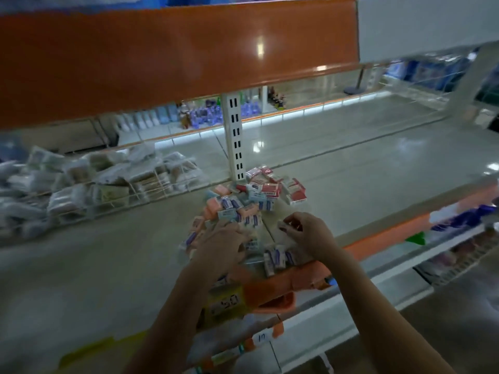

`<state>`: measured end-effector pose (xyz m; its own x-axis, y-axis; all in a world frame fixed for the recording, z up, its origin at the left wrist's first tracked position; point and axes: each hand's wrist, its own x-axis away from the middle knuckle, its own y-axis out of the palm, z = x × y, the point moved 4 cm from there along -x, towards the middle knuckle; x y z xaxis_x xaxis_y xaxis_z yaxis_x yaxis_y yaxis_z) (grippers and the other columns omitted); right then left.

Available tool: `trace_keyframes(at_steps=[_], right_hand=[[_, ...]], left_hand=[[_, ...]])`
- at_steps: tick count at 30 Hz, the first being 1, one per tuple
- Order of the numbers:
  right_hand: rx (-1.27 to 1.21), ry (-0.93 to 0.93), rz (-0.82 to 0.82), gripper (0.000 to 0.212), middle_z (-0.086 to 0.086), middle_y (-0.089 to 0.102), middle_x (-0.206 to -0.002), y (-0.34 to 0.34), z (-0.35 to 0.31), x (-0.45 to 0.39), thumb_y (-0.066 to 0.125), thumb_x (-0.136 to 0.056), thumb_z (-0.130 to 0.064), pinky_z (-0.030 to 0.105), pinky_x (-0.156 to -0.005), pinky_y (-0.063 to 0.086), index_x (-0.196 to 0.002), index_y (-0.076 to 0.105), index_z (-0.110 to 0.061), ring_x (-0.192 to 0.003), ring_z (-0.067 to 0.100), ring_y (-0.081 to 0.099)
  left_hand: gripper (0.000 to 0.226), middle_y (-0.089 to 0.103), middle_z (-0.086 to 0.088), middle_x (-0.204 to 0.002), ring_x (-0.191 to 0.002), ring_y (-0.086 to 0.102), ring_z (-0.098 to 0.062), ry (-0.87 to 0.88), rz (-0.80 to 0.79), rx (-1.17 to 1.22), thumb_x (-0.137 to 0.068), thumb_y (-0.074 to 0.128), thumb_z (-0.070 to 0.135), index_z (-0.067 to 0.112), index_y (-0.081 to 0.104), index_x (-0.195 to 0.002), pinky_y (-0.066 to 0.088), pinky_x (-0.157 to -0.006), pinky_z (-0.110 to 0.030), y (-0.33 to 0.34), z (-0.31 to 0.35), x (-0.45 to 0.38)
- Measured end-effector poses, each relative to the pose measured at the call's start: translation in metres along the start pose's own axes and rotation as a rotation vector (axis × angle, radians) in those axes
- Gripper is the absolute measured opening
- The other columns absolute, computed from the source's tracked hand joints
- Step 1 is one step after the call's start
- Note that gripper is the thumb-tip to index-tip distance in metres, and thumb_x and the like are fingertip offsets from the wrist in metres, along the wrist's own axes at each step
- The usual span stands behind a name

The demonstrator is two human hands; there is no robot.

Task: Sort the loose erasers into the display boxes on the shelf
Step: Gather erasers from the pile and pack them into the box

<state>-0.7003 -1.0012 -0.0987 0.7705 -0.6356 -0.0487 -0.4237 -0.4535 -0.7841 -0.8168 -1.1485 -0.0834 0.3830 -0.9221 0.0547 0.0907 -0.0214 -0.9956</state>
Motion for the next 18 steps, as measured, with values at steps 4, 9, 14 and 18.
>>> trace_keyframes(at_steps=[4,9,14,18], right_hand=[[-0.163,-0.075,-0.08,0.025,-0.003,0.06,-0.097,-0.01,0.001,-0.003,0.056,-0.092,-0.03,0.009,-0.063,0.038,-0.109,0.064,-0.014,-0.083,0.008,0.055],[-0.304,-0.163,-0.16,0.02,0.004,0.065,-0.093,-0.012,-0.003,-0.005,0.052,-0.093,-0.017,0.027,-0.075,0.05,-0.109,0.064,-0.015,-0.083,0.016,0.062],[-0.406,-0.253,-0.272,0.015,-0.005,0.061,-0.089,-0.008,-0.014,0.001,0.051,-0.094,-0.014,0.021,-0.073,0.051,-0.105,0.058,-0.023,-0.082,0.011,0.062],[-0.415,-0.265,-0.333,0.02,-0.007,0.059,-0.09,0.001,-0.013,0.005,0.05,-0.094,-0.012,0.021,-0.071,0.052,-0.111,0.059,-0.017,-0.079,0.008,0.062]], left_hand=[[0.041,0.045,0.0,-0.135,-0.126,0.035,-0.018,-0.128,0.036,0.061,-0.095,0.046,0.039,0.031,0.045,-0.135,0.027,-0.103,-0.031,0.003,0.005,0.005],[0.037,0.046,0.0,-0.136,-0.126,0.037,-0.018,-0.246,0.095,0.142,-0.097,0.042,0.038,0.027,0.048,-0.132,0.027,-0.103,-0.031,0.004,0.011,0.013],[0.033,0.052,0.0,-0.129,-0.12,0.044,-0.017,-0.338,0.127,0.227,-0.094,0.049,0.035,0.027,0.049,-0.127,0.038,-0.102,-0.033,0.006,0.011,0.025],[0.026,0.059,0.002,-0.119,-0.113,0.049,-0.017,-0.35,0.175,0.208,-0.092,0.053,0.028,0.03,0.055,-0.119,0.042,-0.093,-0.033,0.0,0.016,0.028]])
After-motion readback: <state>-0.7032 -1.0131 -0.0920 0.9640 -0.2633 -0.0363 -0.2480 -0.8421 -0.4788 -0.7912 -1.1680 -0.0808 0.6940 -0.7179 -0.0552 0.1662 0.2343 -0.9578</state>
